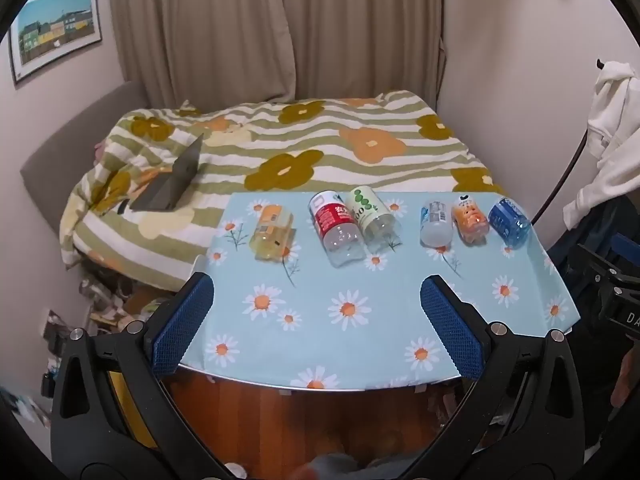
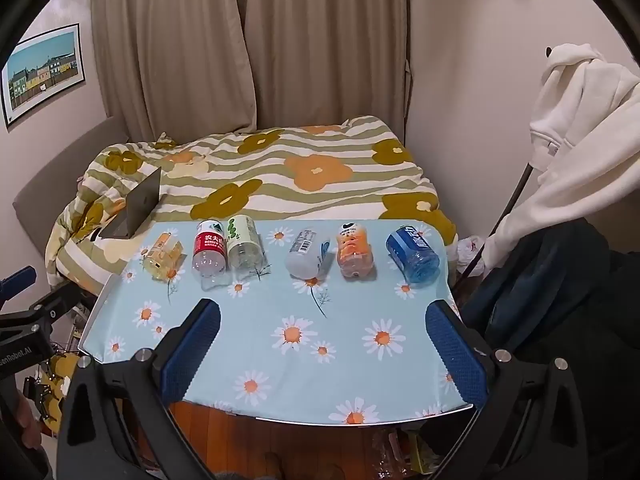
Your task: Flip cup upright
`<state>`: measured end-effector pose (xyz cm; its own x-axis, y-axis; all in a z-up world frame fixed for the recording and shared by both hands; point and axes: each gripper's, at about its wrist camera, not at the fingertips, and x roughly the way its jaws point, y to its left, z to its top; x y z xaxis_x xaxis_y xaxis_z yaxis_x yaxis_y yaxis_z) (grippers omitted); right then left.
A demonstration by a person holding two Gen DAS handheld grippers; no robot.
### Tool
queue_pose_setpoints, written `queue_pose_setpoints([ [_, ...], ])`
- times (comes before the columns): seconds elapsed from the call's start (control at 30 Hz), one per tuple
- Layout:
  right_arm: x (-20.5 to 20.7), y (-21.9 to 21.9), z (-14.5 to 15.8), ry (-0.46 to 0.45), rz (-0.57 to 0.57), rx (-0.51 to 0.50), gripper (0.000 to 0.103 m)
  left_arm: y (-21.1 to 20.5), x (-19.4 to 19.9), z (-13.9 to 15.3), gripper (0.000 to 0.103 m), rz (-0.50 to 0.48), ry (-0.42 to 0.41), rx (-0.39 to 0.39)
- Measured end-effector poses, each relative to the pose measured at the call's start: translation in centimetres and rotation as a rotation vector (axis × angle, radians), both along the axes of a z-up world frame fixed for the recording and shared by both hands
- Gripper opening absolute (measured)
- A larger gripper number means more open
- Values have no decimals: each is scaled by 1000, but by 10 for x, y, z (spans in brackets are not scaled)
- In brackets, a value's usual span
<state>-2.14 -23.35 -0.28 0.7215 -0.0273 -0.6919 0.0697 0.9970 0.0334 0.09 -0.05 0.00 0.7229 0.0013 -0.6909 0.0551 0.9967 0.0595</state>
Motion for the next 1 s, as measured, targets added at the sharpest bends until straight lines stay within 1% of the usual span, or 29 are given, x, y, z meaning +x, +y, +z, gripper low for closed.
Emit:
queue_pose_setpoints([
  [0.27, -1, -1, 2, 1, 3, -6, 103, 6, -2, -1, 103, 2, -16, -18],
  [0.3, -1, -2, 2, 1, 4, -3, 103, 1, -2, 4, 103, 1, -17, -16],
  [0.47, 0, 0, 1, -2, 2, 2, 103, -1, 0, 6, 103, 2, -19, -14],
  [0.5, -1, -1, 6, -2, 2, 3, 103, 0, 0, 7, 103, 2, -19, -15],
  [0.63, -2, -2, 7, -5, 1, 3, 103, 2, -1, 12, 103, 8, -16, -22],
  [1.0, -1, 0, 7, -9, 3, -2, 103, 5, -1, 10, 103, 10, -14, -27],
])
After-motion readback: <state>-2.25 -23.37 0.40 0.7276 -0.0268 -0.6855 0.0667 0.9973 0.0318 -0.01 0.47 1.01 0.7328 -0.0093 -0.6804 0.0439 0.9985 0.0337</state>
